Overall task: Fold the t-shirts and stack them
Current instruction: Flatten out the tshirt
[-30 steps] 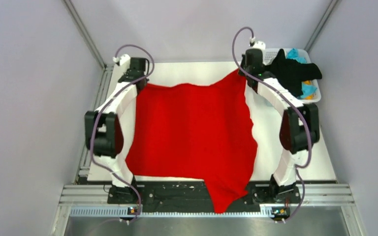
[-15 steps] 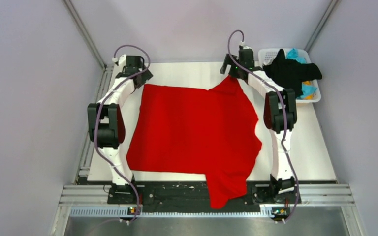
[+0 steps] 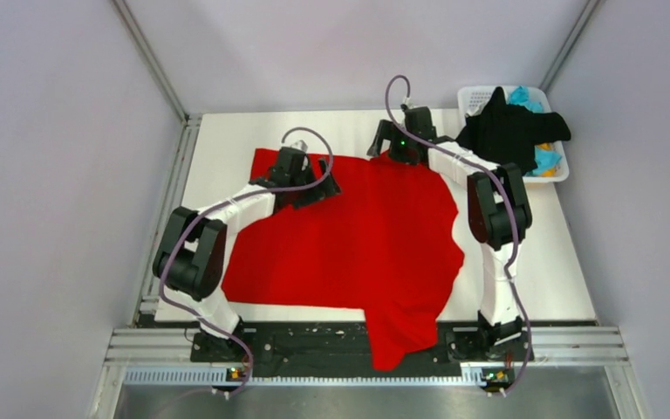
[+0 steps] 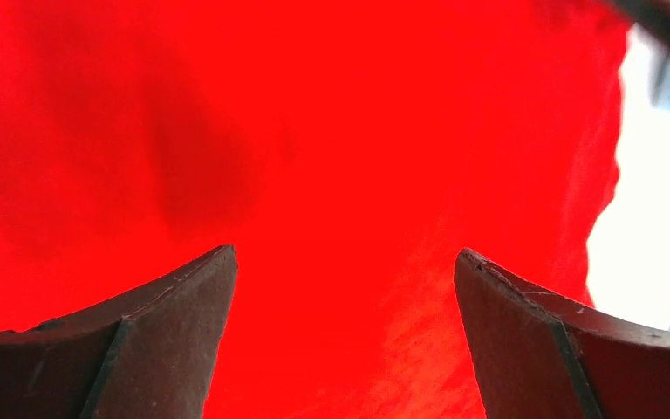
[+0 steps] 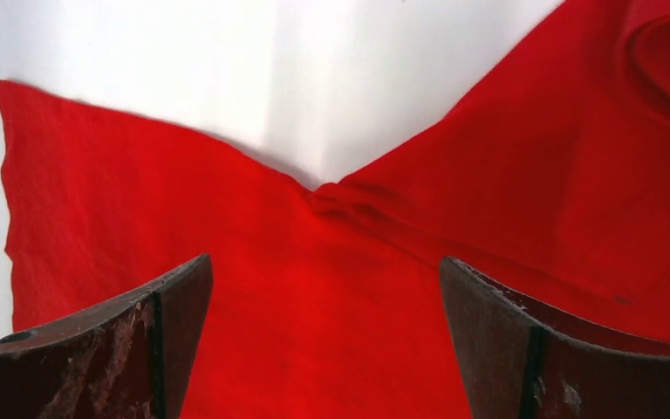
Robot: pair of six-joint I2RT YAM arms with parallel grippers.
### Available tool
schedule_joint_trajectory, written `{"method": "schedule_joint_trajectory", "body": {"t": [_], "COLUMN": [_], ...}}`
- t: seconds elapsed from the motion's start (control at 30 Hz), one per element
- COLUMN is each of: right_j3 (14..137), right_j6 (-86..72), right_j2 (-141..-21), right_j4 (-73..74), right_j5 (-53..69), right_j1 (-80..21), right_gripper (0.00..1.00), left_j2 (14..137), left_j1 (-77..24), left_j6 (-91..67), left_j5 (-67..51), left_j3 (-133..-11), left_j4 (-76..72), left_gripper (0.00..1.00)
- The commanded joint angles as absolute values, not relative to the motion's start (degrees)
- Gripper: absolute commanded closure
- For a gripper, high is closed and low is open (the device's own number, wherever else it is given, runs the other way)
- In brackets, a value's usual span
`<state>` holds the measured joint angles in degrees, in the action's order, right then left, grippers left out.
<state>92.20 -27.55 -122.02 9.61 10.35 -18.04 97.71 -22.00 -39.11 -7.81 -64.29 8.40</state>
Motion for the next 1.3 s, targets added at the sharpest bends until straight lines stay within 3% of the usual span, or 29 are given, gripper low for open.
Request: {"method": "schedule_joint_trajectory", "body": {"t": [0.0,0.4,0.67,0.83,1.03,1.27], "right_j3": [92.46,100.73,109.64,123.43,118.89,100.12], "right_j6": [-29.03,-29.94,-28.87,-24.81,-21.26,-25.42], "right_j2": [-124.73,-133.98,-141.36,-146.23,-138.11,-125.28], "right_j4": [5.12,0.53,-15.5,-5.02,0.73,4.76], "right_j5": [12.31,1.72,-1.71,3.14,0.94,8.13], "right_j1": [-18.56,-18.51,-18.49,-18.82,-19.65,-20.85], "right_gripper": [0.01,0.01,0.02,0.02,0.02,0.02], "left_j2": [94.59,94.98,94.97,94.56,94.31,93.87], "left_j1": [-22.64,-22.76,-22.71,-22.76,-22.71,-22.71], "left_j6": [-41.61,-44.11,-42.91,-42.62,-42.58,-42.93], "left_j5": [-9.25,-8.85,-7.1,-6.56,-7.23,-6.96], "left_j3": [-54.19,-40.16,-38.46,-38.52,-38.61,-38.38], "left_j4": [0.01,-3.96,-2.78,-2.79,-3.52,-4.17], "left_gripper": [0.01,0.02,0.02,0.02,0.02,0.01]}}
